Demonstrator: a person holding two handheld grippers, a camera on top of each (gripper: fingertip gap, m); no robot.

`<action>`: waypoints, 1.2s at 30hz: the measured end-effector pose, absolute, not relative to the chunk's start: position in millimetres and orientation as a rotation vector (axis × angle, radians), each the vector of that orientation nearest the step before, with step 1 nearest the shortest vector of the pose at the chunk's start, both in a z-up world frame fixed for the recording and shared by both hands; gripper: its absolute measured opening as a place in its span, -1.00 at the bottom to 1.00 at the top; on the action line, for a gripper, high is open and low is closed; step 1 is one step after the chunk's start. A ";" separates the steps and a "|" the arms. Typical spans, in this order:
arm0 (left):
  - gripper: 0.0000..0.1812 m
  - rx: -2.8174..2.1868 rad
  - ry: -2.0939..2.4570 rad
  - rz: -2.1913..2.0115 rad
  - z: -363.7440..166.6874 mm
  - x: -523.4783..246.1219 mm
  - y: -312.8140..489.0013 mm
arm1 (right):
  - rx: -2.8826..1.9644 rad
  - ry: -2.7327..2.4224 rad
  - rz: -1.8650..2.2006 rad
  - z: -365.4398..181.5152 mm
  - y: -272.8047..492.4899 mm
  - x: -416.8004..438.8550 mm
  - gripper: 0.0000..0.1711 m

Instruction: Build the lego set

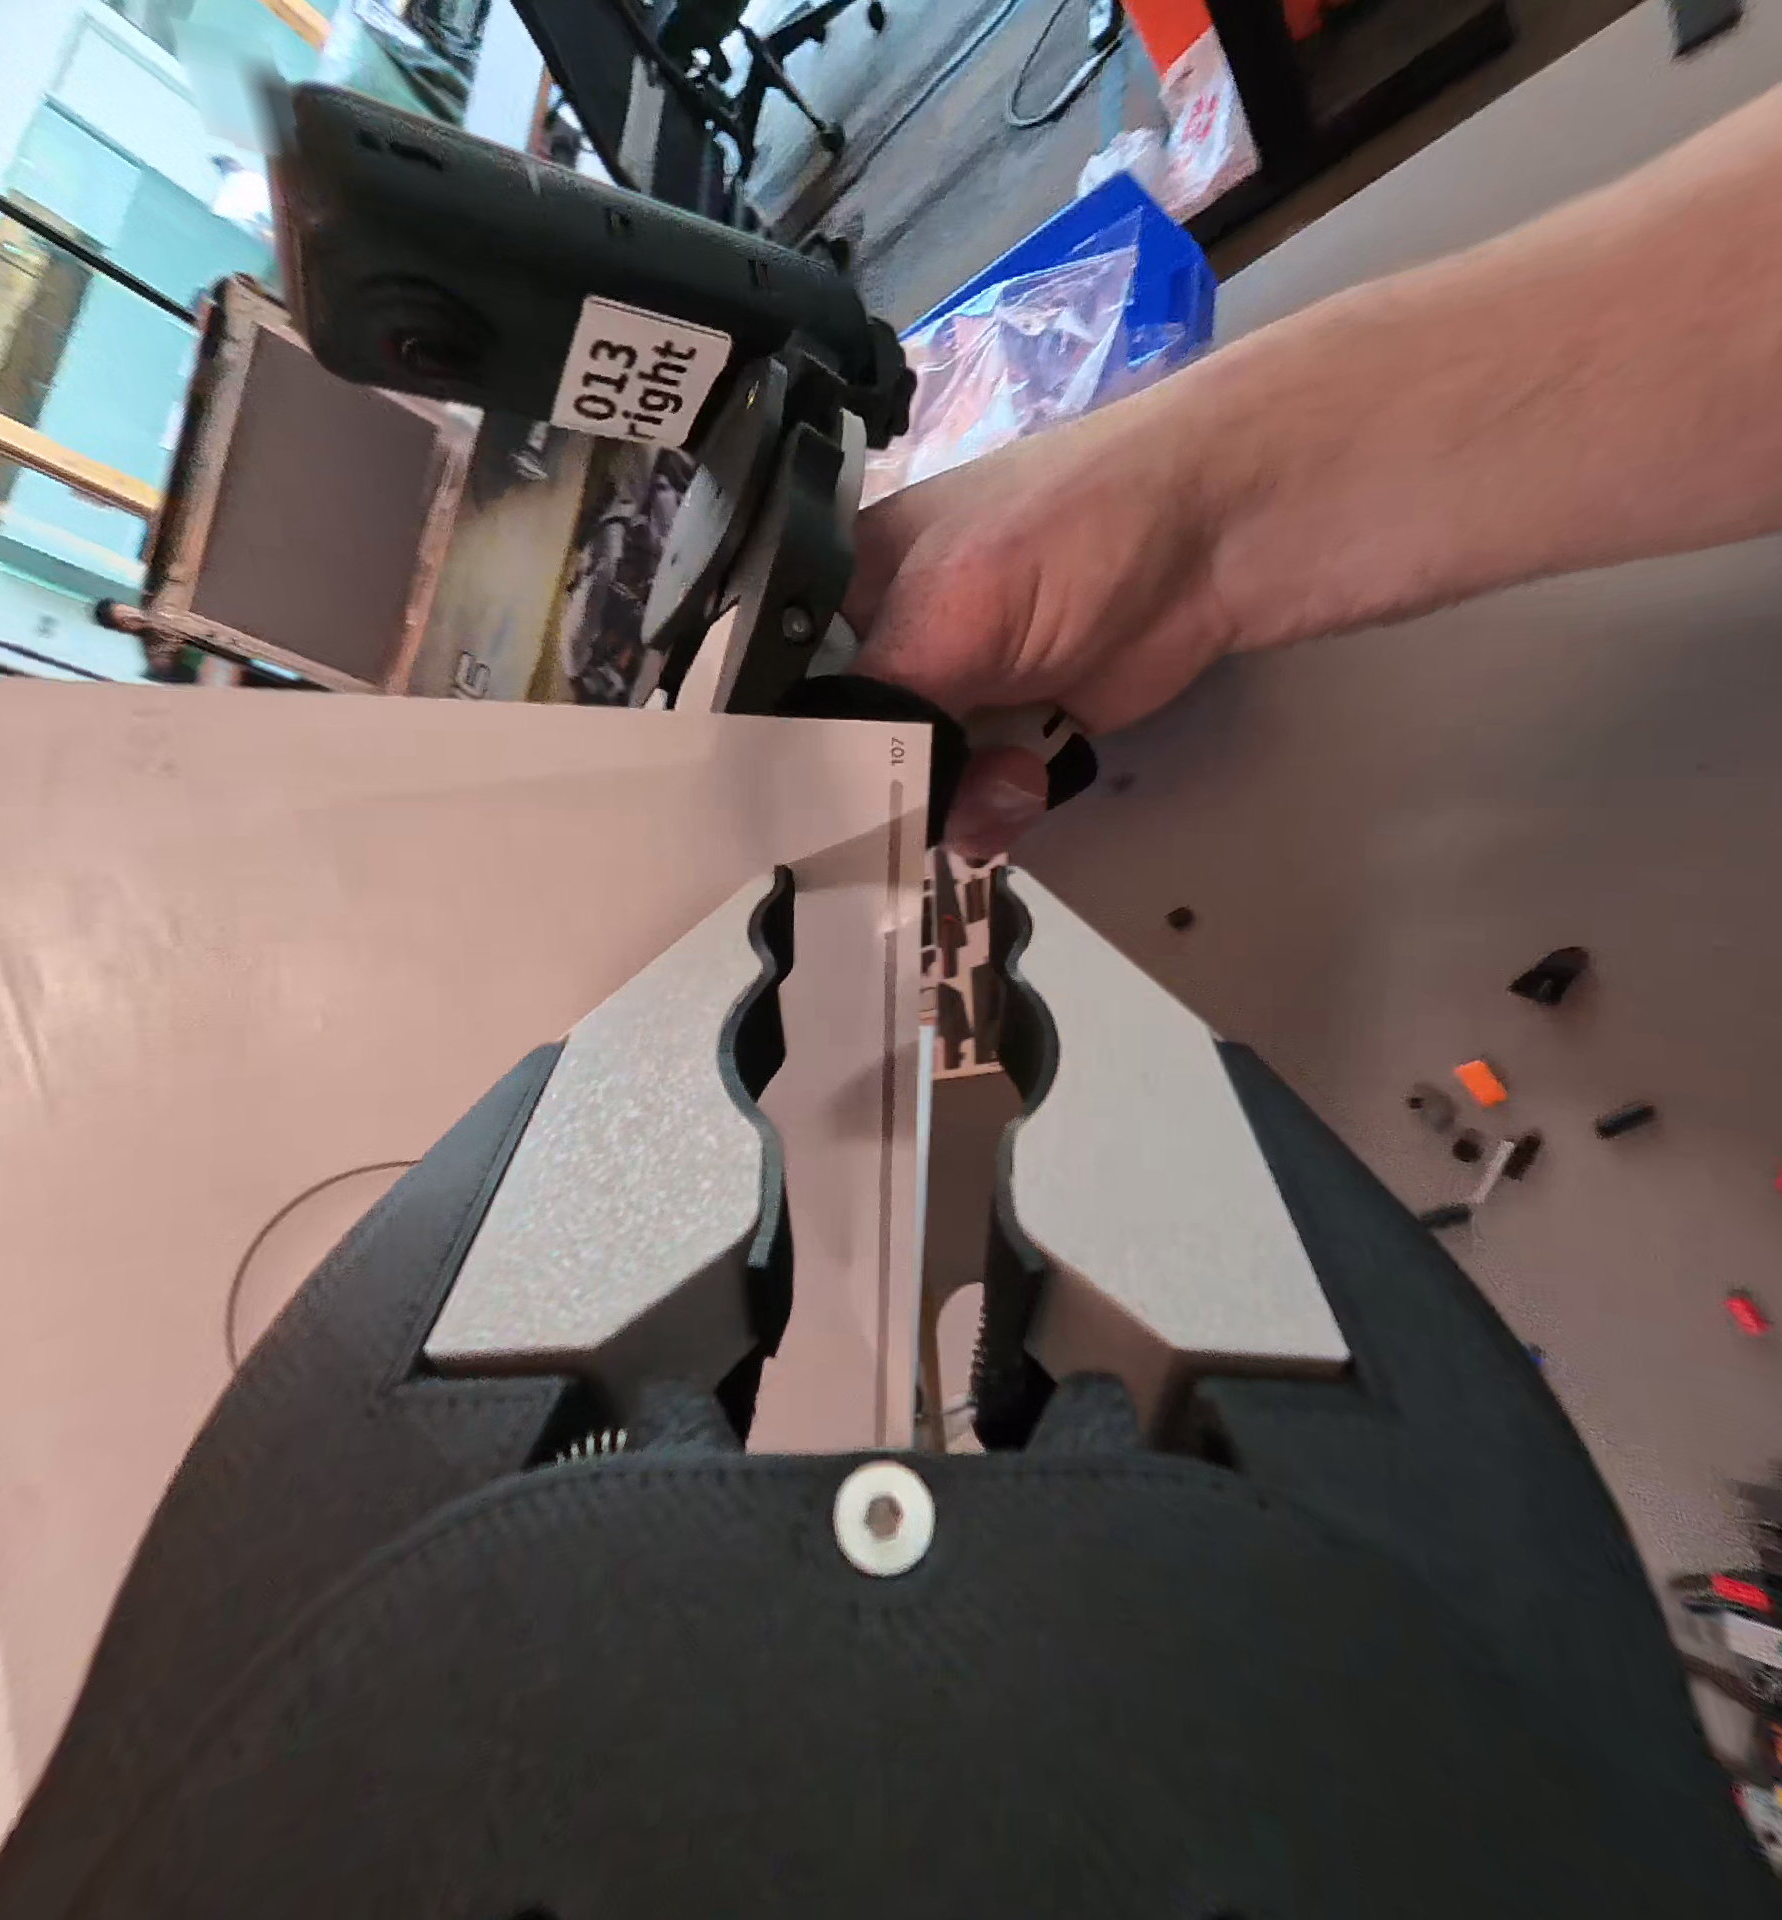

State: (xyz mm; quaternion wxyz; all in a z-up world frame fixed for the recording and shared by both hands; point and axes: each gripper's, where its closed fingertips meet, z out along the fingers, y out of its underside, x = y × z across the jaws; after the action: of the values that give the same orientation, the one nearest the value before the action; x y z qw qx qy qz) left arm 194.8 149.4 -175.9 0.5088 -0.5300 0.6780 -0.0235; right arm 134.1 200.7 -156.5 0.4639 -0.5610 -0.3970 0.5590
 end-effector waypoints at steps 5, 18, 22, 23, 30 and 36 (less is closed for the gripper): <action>-0.72 -1.210 1.585 0.084 -170.8 196.4 156.7 | -1.378 -0.970 1.376 -155.7 200.9 134.7 -1.00; -1.00 -1.227 1.510 0.099 -163.8 192.7 164.5 | -1.370 -0.976 1.387 -154.2 197.8 133.1 -1.00; -1.00 -1.237 1.506 0.086 -164.1 192.7 165.2 | -1.371 -0.975 1.390 -154.6 198.0 133.0 -1.00; -1.00 -1.239 1.504 0.079 -164.0 192.7 165.1 | -1.371 -0.975 1.389 -154.5 198.0 133.0 -1.00; -1.00 -1.243 1.474 0.060 -162.5 190.9 165.3 | -1.371 -0.976 1.393 -155.1 198.0 132.4 -1.00; -0.88 -1.240 1.461 0.039 -160.9 186.9 158.4 | -1.368 -0.981 1.394 -154.8 196.5 131.1 -1.00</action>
State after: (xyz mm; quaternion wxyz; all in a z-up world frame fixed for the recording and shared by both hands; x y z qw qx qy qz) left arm 186.9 158.4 -160.9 0.5749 -0.5294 0.6237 0.0169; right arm 131.1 196.5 -154.8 0.4599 -0.5559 -0.3986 0.5661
